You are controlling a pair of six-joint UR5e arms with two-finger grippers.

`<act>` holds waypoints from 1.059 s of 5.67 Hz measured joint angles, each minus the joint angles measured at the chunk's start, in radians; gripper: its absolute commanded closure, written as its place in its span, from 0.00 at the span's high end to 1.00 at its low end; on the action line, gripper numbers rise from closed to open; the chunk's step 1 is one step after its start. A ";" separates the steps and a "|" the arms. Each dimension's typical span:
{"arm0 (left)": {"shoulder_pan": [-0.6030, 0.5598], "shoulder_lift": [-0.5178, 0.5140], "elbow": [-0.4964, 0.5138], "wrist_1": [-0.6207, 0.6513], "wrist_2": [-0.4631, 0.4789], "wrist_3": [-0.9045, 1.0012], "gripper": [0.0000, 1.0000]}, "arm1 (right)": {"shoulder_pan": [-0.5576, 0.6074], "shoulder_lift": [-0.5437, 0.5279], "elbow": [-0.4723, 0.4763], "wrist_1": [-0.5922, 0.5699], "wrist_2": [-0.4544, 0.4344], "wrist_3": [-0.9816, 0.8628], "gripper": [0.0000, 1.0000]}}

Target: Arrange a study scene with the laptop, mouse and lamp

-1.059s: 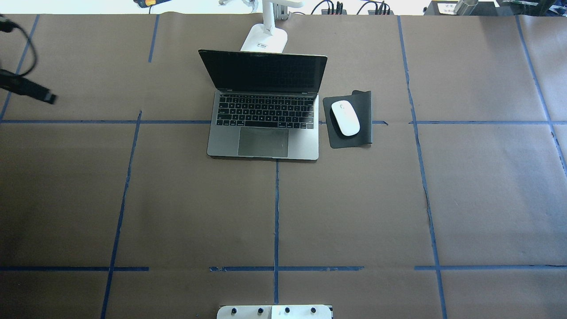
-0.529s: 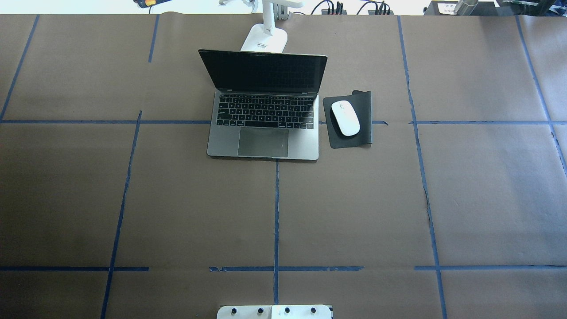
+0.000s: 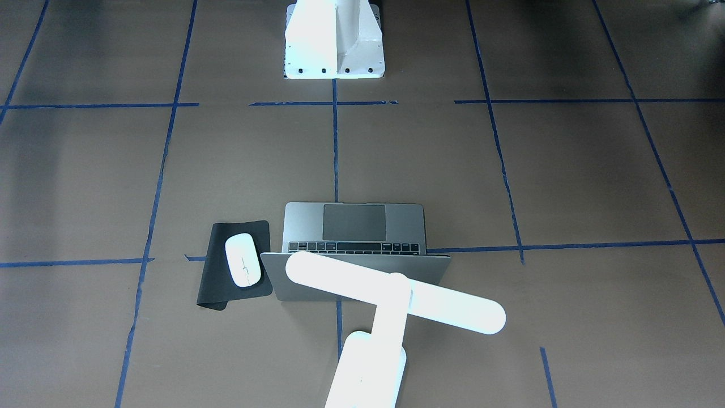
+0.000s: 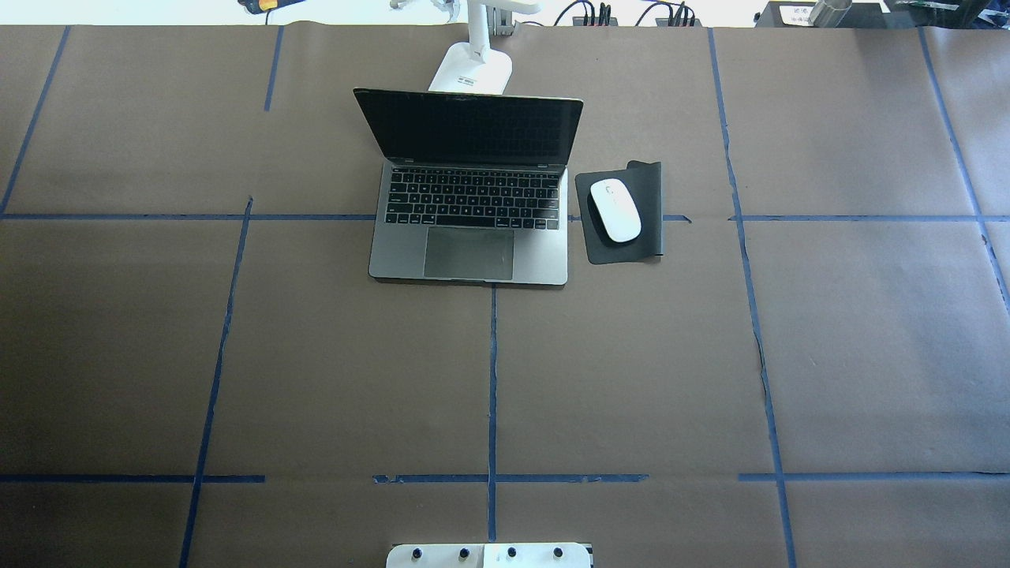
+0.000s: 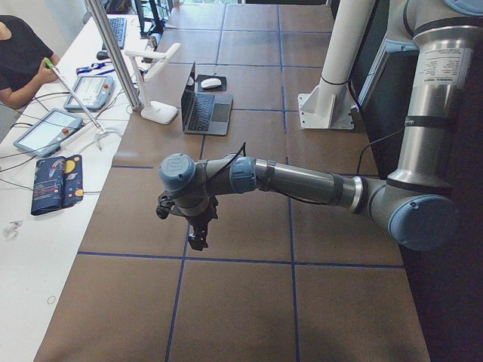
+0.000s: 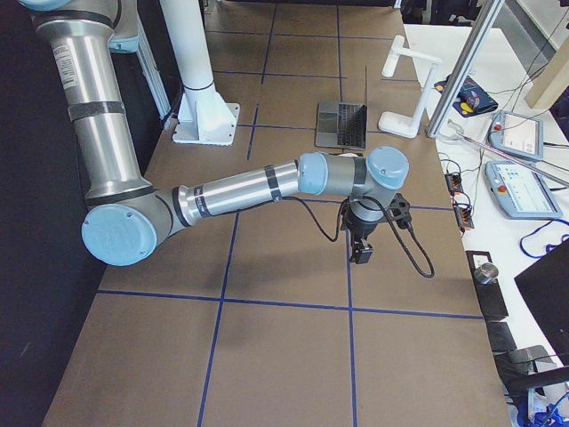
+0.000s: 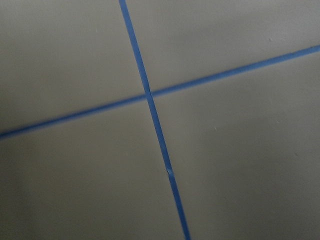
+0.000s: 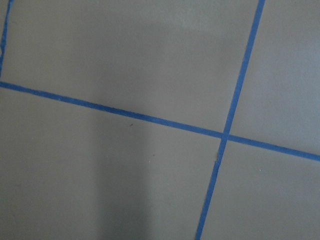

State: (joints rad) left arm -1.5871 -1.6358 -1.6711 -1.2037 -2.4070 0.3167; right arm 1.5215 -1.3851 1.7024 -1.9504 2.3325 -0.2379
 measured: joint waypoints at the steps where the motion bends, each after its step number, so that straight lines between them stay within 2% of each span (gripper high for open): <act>1: -0.020 0.006 0.002 0.019 -0.011 -0.001 1.00 | -0.002 -0.048 0.039 -0.023 -0.019 -0.015 1.00; 3: -0.029 0.016 -0.010 0.027 -0.009 -0.006 1.00 | -0.004 -0.109 0.060 -0.026 -0.026 -0.042 1.00; 6: -0.027 0.123 -0.083 -0.023 -0.010 -0.025 1.00 | -0.008 -0.119 0.058 -0.026 -0.033 -0.086 1.00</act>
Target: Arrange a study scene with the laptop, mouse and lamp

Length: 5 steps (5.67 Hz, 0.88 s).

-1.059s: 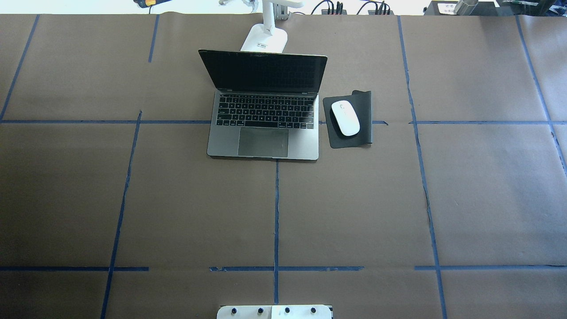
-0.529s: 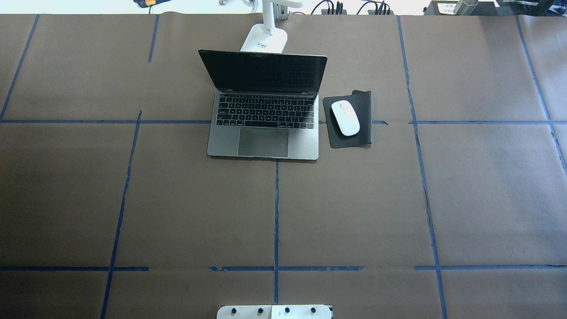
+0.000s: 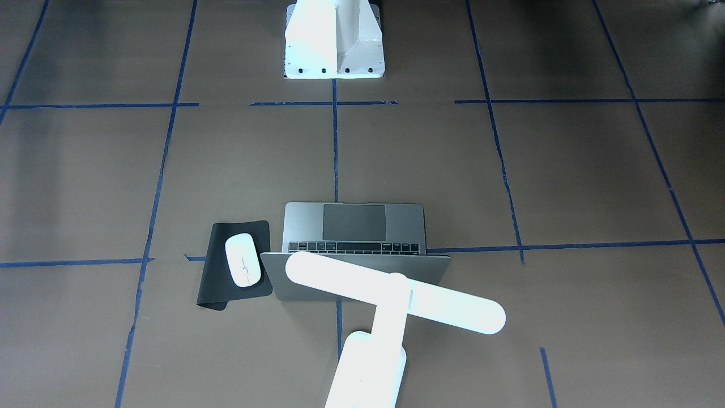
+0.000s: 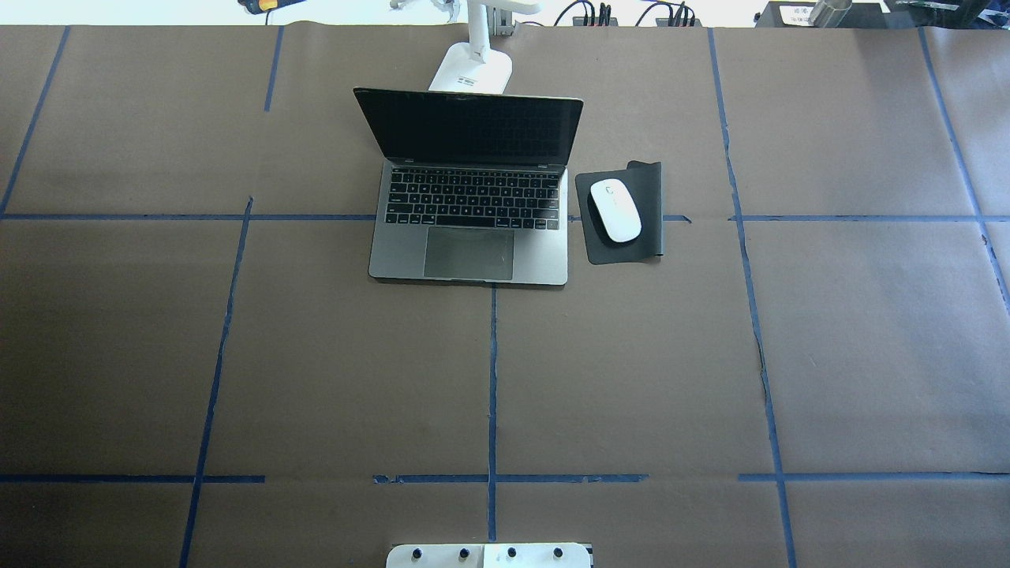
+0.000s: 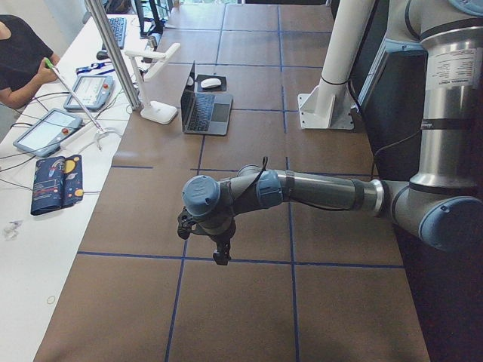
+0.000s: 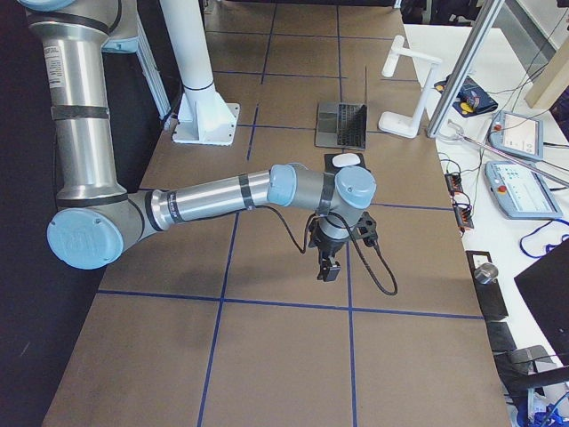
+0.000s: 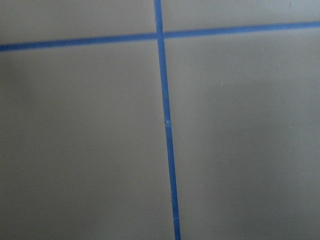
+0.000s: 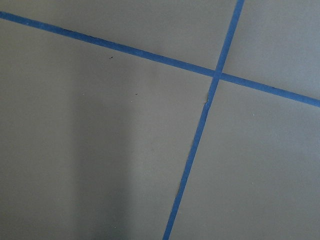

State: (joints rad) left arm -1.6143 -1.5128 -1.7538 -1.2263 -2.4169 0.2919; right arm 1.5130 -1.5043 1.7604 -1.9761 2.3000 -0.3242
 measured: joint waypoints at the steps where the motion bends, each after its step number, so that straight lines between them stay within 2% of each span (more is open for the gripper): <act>1: 0.002 -0.005 -0.036 -0.004 0.003 -0.034 1.00 | -0.001 -0.001 0.000 -0.001 0.008 0.005 1.00; 3: 0.017 -0.030 -0.047 -0.006 0.006 -0.056 1.00 | 0.001 -0.020 0.003 -0.002 0.010 0.012 1.00; 5: 0.041 -0.051 -0.014 -0.011 0.004 -0.069 1.00 | 0.017 -0.063 0.027 0.000 0.011 0.011 1.00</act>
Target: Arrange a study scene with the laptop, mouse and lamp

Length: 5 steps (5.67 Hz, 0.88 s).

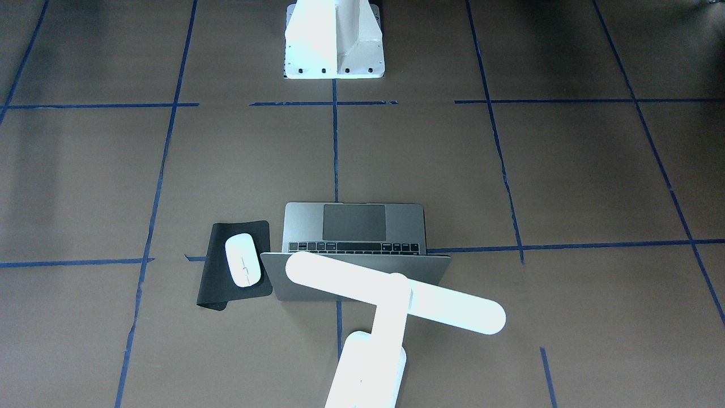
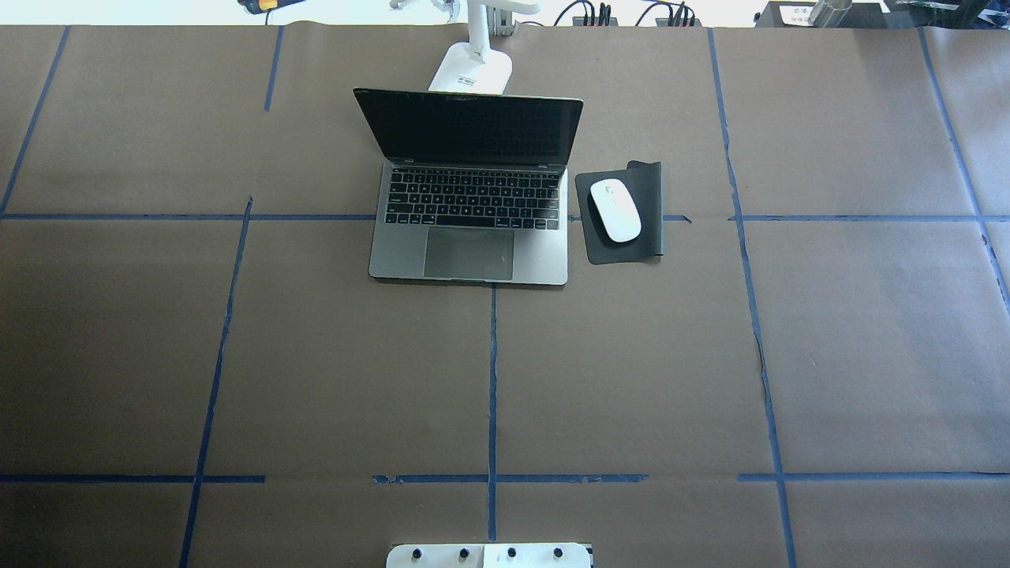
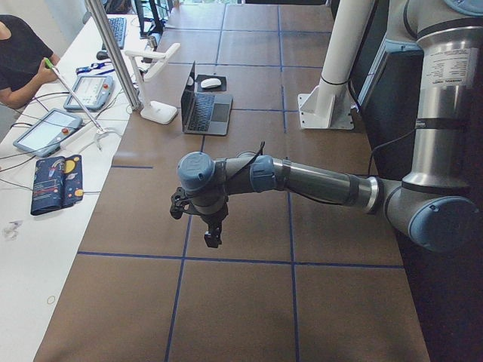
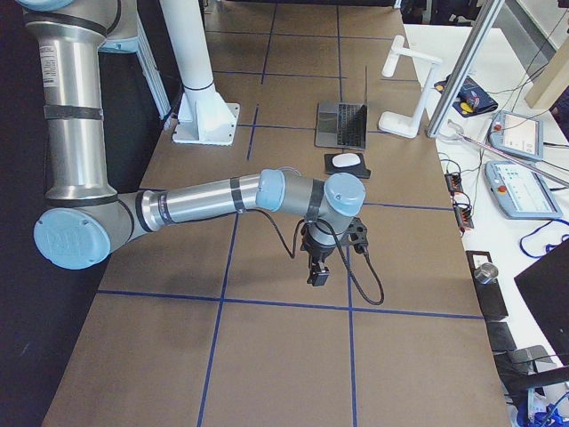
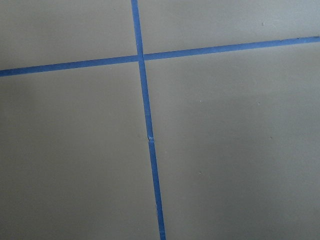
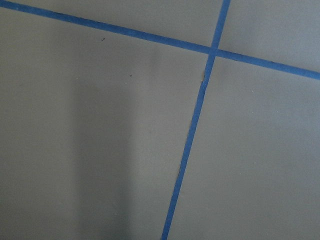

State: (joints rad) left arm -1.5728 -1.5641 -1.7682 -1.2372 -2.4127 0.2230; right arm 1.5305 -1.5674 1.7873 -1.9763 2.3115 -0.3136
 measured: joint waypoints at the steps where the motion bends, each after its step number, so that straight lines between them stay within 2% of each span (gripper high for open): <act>1: 0.006 -0.002 0.006 -0.003 -0.003 -0.012 1.00 | 0.005 -0.034 0.000 0.033 -0.001 -0.001 1.00; 3: 0.011 -0.005 -0.001 -0.005 -0.001 -0.014 1.00 | 0.013 -0.118 -0.010 0.211 0.019 0.111 1.00; 5: 0.014 -0.007 -0.001 -0.002 0.002 -0.014 1.00 | 0.016 -0.136 -0.008 0.269 0.082 0.215 1.00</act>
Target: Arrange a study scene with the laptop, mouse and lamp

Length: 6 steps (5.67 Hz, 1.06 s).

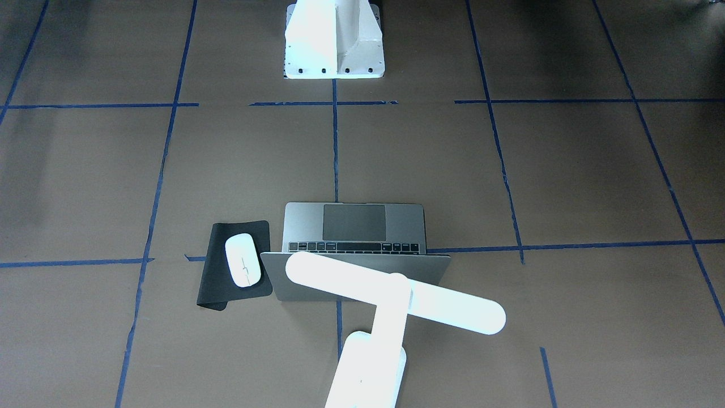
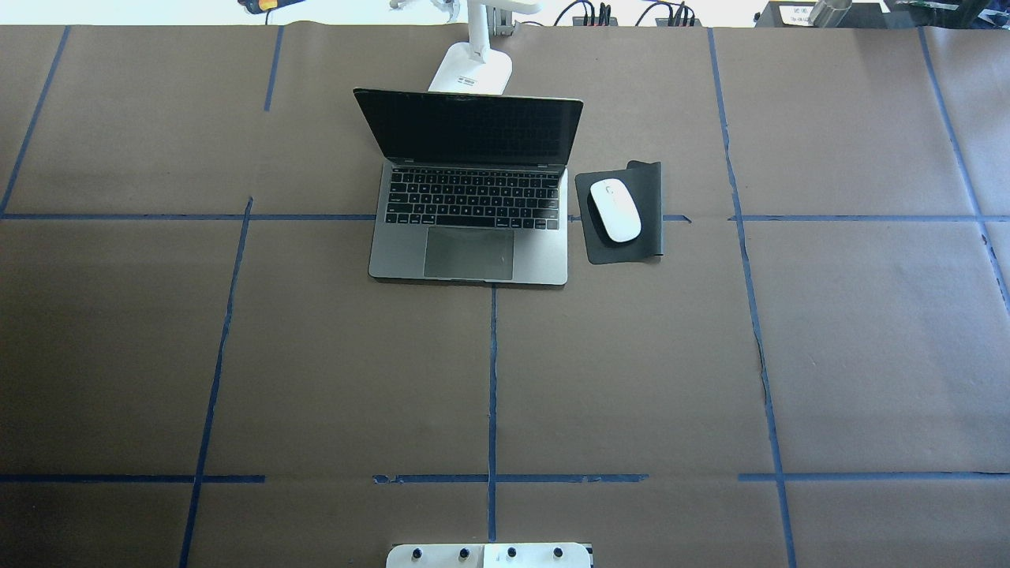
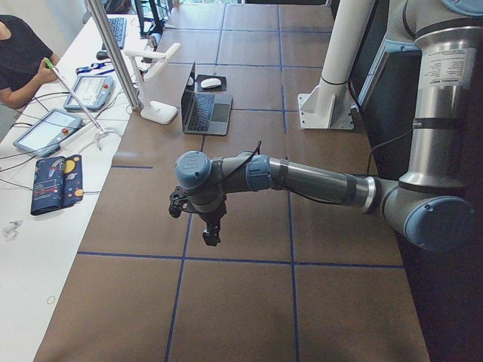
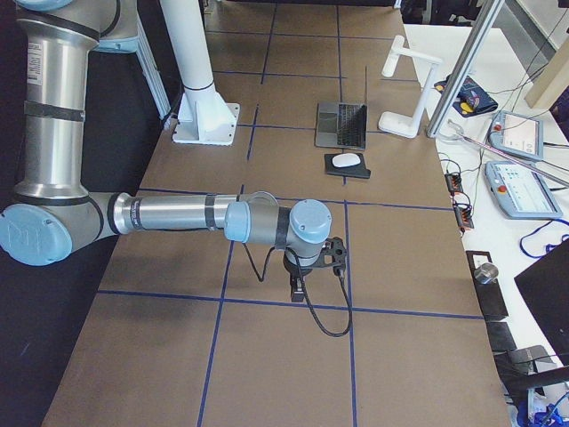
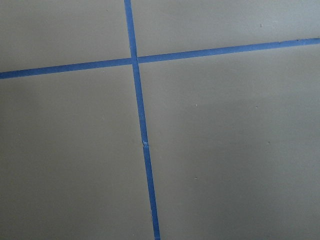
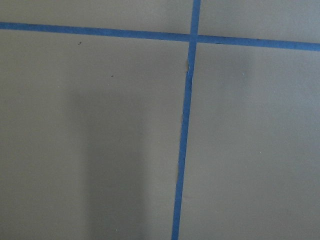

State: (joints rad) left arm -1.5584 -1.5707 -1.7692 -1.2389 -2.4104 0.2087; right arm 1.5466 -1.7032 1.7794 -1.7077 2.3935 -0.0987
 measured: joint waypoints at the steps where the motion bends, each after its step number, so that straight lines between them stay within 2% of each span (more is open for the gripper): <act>1: 0.000 -0.001 0.010 0.001 0.000 -0.001 1.00 | 0.005 0.003 0.010 0.005 0.009 0.016 1.00; 6: 0.000 0.009 0.082 -0.066 0.002 0.004 1.00 | 0.038 -0.005 0.032 0.007 0.006 0.014 1.00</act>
State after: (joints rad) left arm -1.5589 -1.5616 -1.6872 -1.3053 -2.4087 0.2130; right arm 1.5850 -1.7078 1.8116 -1.7012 2.3993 -0.0852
